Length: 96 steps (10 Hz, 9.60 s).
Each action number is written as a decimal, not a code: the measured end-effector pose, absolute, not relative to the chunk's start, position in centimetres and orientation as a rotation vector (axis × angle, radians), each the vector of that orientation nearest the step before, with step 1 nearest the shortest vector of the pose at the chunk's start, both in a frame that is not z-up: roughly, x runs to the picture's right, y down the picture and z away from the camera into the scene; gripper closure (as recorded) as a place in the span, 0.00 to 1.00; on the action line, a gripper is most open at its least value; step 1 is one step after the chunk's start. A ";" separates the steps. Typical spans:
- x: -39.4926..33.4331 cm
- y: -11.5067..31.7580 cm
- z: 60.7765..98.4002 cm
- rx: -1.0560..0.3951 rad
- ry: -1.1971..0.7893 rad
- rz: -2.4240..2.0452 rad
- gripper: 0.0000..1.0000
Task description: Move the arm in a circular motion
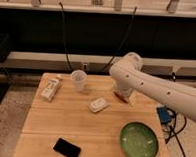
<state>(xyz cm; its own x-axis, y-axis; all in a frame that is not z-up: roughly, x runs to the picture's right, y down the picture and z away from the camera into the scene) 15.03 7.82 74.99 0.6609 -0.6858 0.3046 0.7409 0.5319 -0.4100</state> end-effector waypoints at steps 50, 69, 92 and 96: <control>11.3 11.8 76.6 -0.576 -0.310 -1.362 0.20; 9.5 11.8 79.3 -0.593 -0.378 -1.483 0.20; 12.5 10.3 82.9 -0.589 -0.456 -1.557 0.20; 13.1 9.5 83.0 -0.592 -0.466 -1.557 0.20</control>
